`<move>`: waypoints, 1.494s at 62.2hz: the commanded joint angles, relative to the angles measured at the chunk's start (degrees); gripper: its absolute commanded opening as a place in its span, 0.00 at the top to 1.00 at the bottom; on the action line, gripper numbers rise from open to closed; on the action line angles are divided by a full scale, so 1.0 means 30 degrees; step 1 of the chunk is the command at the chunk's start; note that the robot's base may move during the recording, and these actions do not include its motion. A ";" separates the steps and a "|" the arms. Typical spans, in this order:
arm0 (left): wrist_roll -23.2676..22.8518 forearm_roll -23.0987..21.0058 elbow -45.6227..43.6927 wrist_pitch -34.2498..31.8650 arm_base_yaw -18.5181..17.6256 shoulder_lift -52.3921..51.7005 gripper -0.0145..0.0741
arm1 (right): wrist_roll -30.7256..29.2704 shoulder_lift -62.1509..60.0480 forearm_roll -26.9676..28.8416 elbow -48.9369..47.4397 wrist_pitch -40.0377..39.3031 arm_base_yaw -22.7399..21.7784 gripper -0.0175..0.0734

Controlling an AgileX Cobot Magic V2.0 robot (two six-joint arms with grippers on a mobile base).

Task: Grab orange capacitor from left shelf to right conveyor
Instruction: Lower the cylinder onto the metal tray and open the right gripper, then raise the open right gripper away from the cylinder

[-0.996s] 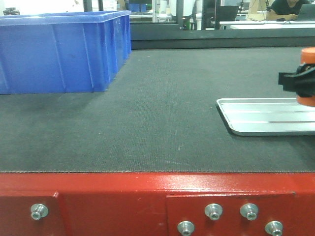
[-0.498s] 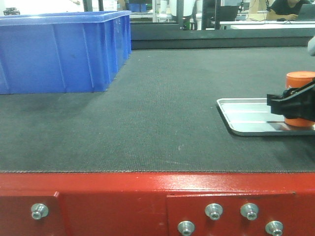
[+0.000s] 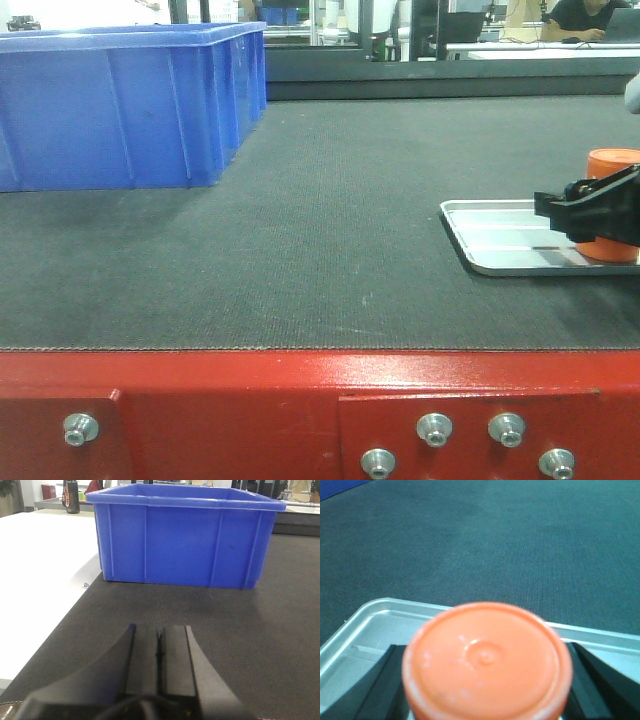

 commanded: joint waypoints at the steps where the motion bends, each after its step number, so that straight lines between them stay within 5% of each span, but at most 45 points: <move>1: -0.0031 -0.0034 -0.0073 -0.1733 -0.0090 -0.0224 0.98 | -0.0181 -0.1231 -0.0201 -0.0364 -0.1214 -0.0160 0.12; 14: -0.0031 -0.0034 -0.0073 -0.1733 -0.0090 -0.0224 0.98 | 0.0497 -0.4706 -0.0201 -0.0025 0.2189 -0.0160 0.12; 22: -0.0031 -0.0034 -0.0073 -0.1733 -0.0090 -0.0224 0.98 | 0.2635 -0.8624 -0.0586 -0.0020 0.5475 -0.0160 0.12; 32: -0.0031 -0.0034 -0.0073 -0.1733 -0.0090 -0.0224 0.98 | 0.2898 -1.3712 -0.1617 -0.0080 1.0303 0.0027 0.15; 52: -0.0031 -0.0034 -0.0073 -0.1733 -0.0090 -0.0224 0.98 | 0.2898 -2.1466 -0.1617 -0.0080 1.8376 0.0664 0.70; 93: -0.0031 -0.0034 -0.0073 -0.1733 -0.0090 -0.0224 0.98 | 0.2898 -2.3481 -0.1617 -0.0080 1.9261 0.0664 0.75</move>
